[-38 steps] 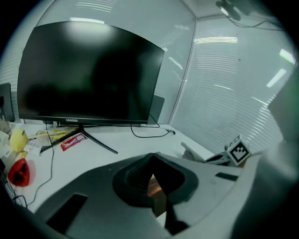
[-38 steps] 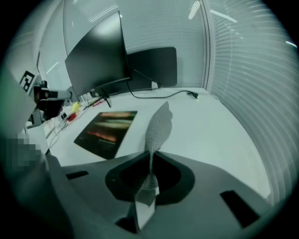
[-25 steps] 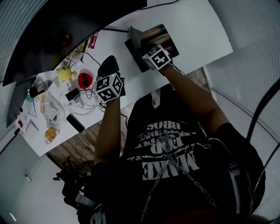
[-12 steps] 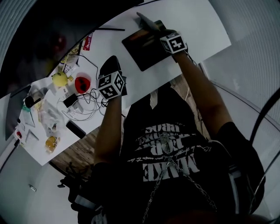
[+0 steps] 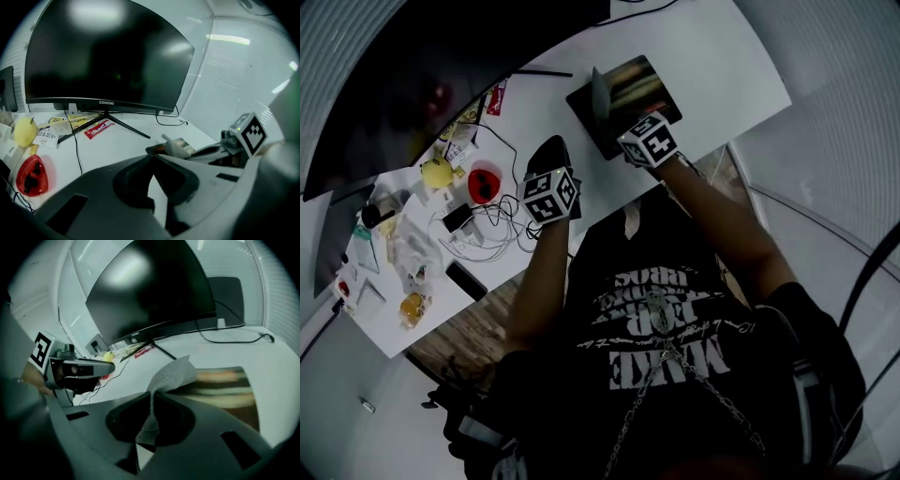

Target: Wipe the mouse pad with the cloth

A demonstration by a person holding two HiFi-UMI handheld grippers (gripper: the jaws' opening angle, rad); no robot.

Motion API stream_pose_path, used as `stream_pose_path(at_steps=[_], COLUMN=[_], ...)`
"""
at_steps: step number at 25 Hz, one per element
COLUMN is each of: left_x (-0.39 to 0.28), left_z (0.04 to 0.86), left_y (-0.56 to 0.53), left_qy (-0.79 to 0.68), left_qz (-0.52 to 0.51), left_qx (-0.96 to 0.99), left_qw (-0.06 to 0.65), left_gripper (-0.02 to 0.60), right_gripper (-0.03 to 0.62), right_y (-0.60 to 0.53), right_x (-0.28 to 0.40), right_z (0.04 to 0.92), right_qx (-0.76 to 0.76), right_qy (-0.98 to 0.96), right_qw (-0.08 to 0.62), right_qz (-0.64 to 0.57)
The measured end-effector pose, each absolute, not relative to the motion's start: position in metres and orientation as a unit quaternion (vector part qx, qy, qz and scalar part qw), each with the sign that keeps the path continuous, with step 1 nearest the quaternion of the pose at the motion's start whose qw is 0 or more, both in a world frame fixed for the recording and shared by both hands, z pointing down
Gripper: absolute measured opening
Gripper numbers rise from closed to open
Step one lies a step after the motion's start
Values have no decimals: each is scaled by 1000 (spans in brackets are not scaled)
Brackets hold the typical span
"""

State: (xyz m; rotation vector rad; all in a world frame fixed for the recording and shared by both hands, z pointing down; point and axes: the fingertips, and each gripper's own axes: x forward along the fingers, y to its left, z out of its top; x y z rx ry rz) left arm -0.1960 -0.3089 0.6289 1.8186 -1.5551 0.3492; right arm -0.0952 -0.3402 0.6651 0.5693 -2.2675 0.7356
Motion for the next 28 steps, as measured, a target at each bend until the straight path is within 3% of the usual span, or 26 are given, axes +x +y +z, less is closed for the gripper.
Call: stream_pose_path(at_steps=[6,17,20,28], left_x=[-187,-189,-184,-187], left_z=[627,621,617,611], left_y=[-307,-302,-302,-297], left_qy=[-593,-596,-594,-593], left_qz=[145,137,130,129], left_qx=[712,708,711,714], left_qw=[347,352,353,349], left_gripper=[6,6,6,6], right_gripper=[21,21,20,20], right_y=[-319,-436,-419,-286], right_x=[-121,74,56,-85], right_z=[710,713,699,679], right_qx=[200,388,357,196], right_qy=[-859,-788,-806,-861], right_qw=[382,372,376,350], right_qz=[276,299,285,312])
